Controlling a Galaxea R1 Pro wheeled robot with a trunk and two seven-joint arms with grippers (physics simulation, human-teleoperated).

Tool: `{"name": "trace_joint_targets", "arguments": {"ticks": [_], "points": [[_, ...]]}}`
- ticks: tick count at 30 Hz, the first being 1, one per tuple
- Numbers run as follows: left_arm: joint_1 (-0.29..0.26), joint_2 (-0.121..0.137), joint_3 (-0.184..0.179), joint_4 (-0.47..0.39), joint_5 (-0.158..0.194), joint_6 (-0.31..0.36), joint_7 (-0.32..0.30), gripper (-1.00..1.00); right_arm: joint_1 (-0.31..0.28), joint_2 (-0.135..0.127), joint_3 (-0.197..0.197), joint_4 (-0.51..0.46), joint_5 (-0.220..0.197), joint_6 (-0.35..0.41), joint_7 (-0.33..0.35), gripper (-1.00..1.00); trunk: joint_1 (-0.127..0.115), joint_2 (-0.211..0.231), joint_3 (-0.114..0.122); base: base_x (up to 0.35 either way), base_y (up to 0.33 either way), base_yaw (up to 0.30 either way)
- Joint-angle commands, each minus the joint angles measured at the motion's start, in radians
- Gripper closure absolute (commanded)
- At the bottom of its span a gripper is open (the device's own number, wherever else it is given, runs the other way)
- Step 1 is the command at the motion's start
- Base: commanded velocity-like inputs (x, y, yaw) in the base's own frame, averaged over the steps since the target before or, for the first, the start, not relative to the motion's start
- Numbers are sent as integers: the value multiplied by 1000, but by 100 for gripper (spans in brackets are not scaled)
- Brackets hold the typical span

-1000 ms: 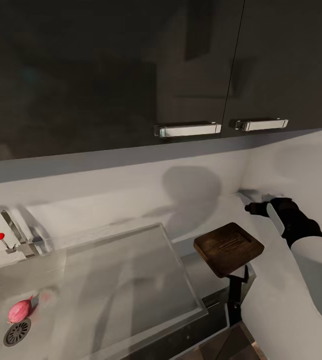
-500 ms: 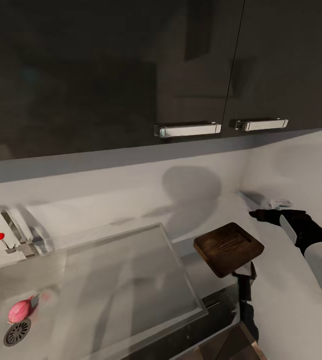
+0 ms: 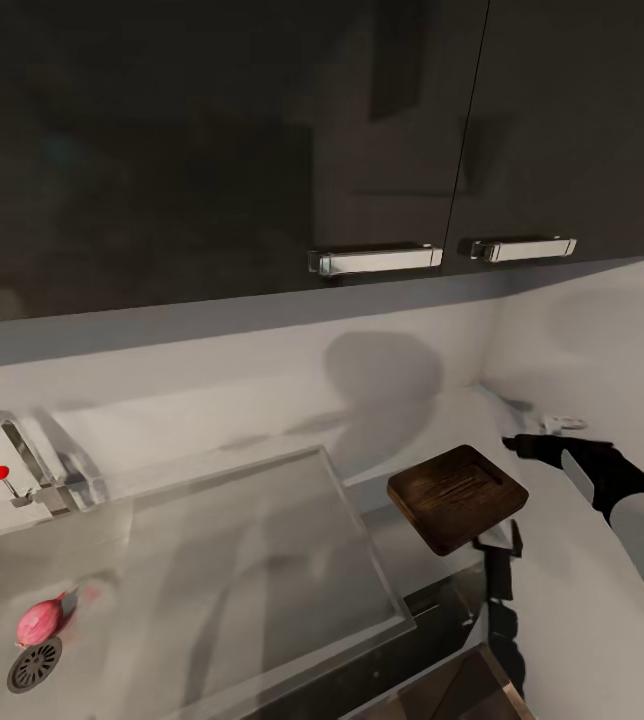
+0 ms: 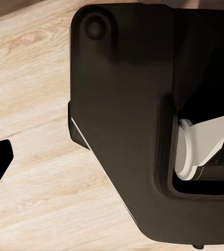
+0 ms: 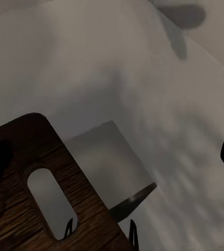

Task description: In the kitchen, take the Vidalia onion out of the sink, dice it on the chopping board with the paring knife, put the diced onion into the bowl on the countertop, then place both the paring knife and the chopping board into the sink.

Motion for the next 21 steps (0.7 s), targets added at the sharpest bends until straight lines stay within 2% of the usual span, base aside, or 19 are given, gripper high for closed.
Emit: {"name": "trace_joint_targets", "arguments": {"ticks": [1,12,21], "points": [[0,0,1,-2,1,-1,0,-100,-1,-1,5,3,-10,4,0,-100,1,-2,-2,0,0,0],[0,0,1,3,1,0,0,-100,-1,-4,4,62,-10,-44,0,-100,1,-2,-2,0,0,0],[0,0,1,5,1,0,0,-100,-1,-40,4,65,-11,-47,10,-100,1,-2,-2,0,0,0]]}}
